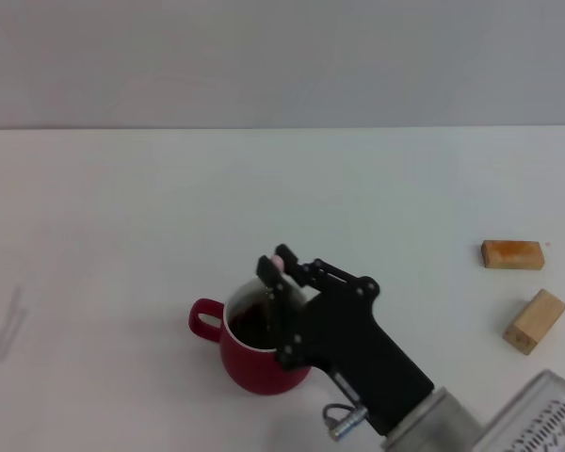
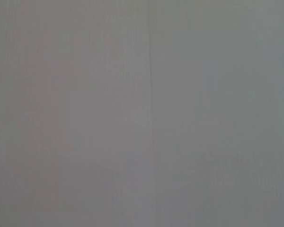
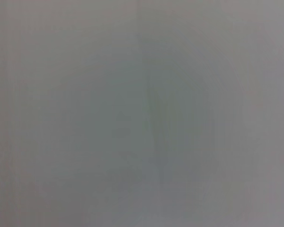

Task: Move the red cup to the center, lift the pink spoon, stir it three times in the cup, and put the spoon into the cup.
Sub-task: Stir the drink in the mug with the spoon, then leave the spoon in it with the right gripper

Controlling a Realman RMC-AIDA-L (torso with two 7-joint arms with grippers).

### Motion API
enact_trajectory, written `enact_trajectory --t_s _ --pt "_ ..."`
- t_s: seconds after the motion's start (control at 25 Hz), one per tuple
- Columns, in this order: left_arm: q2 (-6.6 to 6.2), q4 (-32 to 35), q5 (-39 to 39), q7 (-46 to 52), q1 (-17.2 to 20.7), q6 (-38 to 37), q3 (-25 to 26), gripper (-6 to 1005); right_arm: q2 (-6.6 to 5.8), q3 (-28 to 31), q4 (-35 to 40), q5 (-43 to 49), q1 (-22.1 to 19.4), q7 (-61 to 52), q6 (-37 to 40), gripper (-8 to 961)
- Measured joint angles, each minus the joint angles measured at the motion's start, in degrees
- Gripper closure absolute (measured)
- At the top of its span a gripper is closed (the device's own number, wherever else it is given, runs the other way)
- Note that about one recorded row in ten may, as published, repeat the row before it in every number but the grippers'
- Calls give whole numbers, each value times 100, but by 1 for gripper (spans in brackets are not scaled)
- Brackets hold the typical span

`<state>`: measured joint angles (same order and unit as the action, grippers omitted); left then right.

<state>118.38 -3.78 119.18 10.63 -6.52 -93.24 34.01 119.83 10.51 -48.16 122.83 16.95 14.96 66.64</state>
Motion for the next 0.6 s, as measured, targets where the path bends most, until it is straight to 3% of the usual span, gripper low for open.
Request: enact_trajectory --t_s 0.24,0.6 --pt "-9 0 -2 0 -2 0 0 167 5 15 -19 -57 558 -41 -497 953" --pt "-8 0 -33 0 -4 -1 17 167 6 267 190 -65 878 -55 -691 953"
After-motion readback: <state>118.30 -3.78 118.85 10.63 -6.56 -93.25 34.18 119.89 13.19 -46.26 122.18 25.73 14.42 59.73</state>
